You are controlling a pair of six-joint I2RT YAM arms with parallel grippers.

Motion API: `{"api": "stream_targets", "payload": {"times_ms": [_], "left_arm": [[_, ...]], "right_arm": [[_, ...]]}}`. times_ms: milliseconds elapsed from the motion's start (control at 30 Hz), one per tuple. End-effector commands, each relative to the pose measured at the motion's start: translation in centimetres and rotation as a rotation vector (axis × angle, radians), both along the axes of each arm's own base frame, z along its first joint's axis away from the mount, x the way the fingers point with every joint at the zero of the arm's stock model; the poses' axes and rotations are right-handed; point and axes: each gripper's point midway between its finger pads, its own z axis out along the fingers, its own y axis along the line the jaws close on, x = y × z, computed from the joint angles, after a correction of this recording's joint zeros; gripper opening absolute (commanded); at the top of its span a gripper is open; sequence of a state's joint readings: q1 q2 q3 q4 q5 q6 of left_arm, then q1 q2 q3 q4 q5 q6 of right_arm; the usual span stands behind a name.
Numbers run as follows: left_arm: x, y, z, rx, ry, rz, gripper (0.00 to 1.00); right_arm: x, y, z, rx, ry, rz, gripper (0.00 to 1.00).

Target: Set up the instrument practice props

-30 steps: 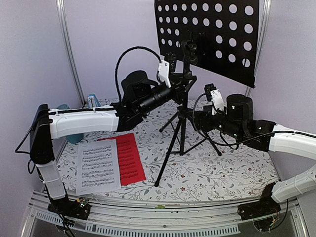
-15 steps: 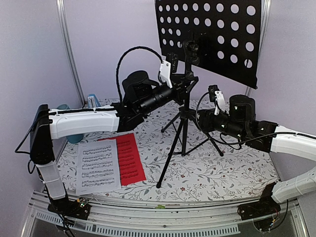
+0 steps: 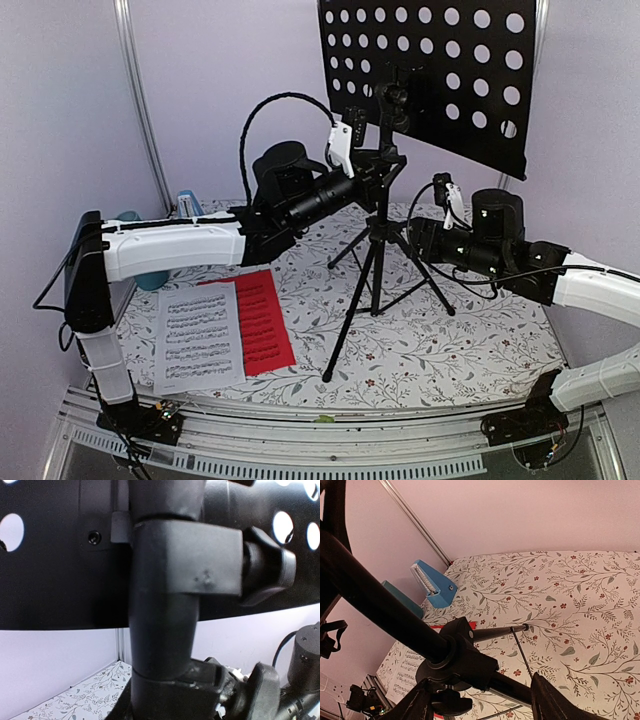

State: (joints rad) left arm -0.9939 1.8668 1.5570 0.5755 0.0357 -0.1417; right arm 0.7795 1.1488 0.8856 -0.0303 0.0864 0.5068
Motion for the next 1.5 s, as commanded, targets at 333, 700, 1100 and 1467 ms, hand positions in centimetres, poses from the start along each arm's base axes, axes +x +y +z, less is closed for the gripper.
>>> {"api": "stream_targets", "payload": {"times_ms": [333, 700, 1100, 1467], "left_arm": [[-1.2, 2.4, 7.8, -0.207, -0.081, 0.001, 0.0], [-0.9, 1.9, 7.6, -0.197, -0.077, 0.004, 0.0], [-0.6, 1.5, 7.5, -0.191, -0.078, 0.008, 0.0], [-0.5, 1.1, 7.3, -0.19, -0.071, 0.002, 0.0]], "right_arm": [[2.0, -3.8, -0.3, -0.032, 0.031, -0.176, 0.47], [1.2, -4.2, -2.8, -0.05, 0.077, -0.165, 0.34], [0.6, -4.5, -6.0, -0.056, 0.144, -0.168, 0.27], [-0.7, -4.0, -7.5, -0.063, 0.144, -0.096, 0.23]]}}
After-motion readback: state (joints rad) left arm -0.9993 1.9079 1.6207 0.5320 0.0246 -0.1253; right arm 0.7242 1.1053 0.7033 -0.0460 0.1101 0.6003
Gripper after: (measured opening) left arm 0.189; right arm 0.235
